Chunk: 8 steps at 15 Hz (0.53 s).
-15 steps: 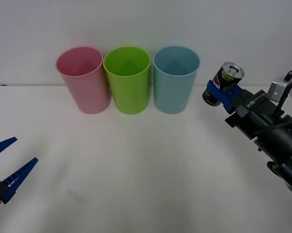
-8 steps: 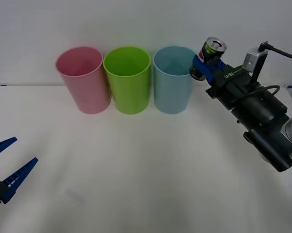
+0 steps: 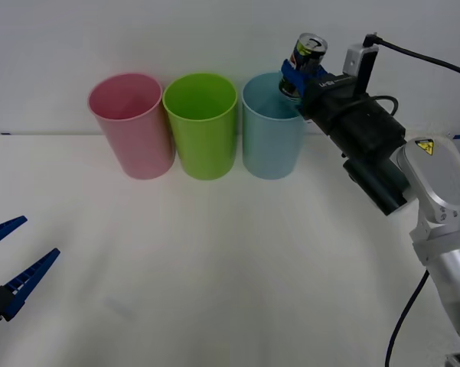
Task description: Grasp the object on the table and drop it into the matching bin: aluminum can to the light blue bin, PET bottle to the pink bin.
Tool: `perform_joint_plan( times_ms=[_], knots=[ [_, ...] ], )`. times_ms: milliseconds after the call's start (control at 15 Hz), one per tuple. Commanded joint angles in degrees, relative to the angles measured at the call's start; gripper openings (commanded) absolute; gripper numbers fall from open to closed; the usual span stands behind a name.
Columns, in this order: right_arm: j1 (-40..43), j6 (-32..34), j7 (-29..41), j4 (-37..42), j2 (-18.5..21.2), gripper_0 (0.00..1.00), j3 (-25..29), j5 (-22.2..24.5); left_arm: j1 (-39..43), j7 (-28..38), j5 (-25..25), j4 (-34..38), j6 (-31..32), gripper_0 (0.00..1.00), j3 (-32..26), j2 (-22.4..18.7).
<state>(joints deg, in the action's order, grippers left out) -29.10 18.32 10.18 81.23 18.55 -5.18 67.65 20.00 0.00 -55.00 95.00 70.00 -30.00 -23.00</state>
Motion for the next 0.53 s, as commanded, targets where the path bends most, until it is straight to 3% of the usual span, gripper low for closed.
perform_joint_plan(
  times_ms=[67,533],
  knots=[
    [-4.29,-1.19,-0.25,-5.29,-1.85,0.0,0.17,1.0,0.0,0.0,0.0,0.0,0.0,1.0,0.0,0.0],
    [-10.62,-1.98,-1.3,-13.55,-3.96,0.0,0.52,1.61,0.0,0.0,0.0,0.0,0.0,1.0,0.0,0.0]
  ],
)
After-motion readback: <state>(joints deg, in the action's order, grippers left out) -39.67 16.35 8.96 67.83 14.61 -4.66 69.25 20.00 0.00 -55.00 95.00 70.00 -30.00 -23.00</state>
